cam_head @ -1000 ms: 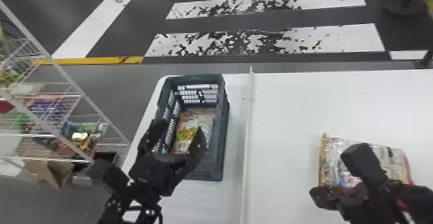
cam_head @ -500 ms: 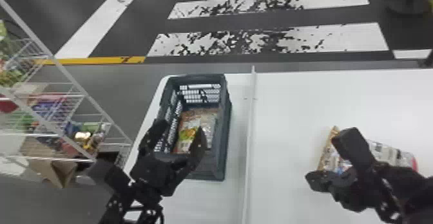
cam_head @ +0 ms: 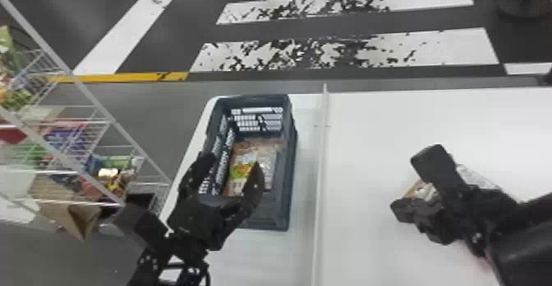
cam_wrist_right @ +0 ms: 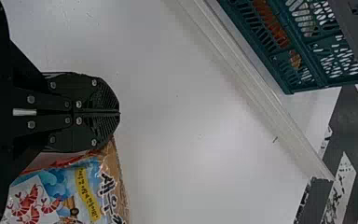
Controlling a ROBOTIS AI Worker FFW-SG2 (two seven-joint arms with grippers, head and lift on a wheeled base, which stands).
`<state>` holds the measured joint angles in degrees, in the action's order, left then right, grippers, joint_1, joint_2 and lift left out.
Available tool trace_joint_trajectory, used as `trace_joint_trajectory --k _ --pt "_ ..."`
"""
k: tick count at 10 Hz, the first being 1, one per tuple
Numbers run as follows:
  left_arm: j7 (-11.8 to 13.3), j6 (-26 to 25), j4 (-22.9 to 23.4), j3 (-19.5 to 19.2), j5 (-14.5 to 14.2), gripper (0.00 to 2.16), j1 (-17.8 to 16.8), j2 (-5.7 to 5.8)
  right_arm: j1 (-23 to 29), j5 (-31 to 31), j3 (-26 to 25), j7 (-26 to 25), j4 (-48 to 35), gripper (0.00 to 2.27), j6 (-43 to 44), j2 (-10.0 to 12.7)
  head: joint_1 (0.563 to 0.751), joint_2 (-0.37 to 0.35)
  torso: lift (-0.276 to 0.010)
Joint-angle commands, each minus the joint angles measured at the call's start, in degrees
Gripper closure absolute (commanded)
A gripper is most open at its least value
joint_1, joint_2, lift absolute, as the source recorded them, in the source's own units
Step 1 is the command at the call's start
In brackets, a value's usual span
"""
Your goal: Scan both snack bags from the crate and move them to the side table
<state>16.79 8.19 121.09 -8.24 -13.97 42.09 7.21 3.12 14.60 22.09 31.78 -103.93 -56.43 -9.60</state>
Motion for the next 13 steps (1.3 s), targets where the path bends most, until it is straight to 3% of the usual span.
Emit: trace_joint_trajectory --k 1,13 --pt "0.00 0.46 -0.06 -0.20 -0.09 0.15 0.10 0.00 -1.27 0.25 -0.03 -1.02 1.71 2.25 0.57 0.37 0.695 0.254 -0.075" --pt "0.26 0.64 -0.06 -0.28 -0.09 0.15 0.36 -0.18 -4.26 -0.98 -2.84 -18.07 9.80 2.25 9.36 1.34 0.695 0.162 -0.075"
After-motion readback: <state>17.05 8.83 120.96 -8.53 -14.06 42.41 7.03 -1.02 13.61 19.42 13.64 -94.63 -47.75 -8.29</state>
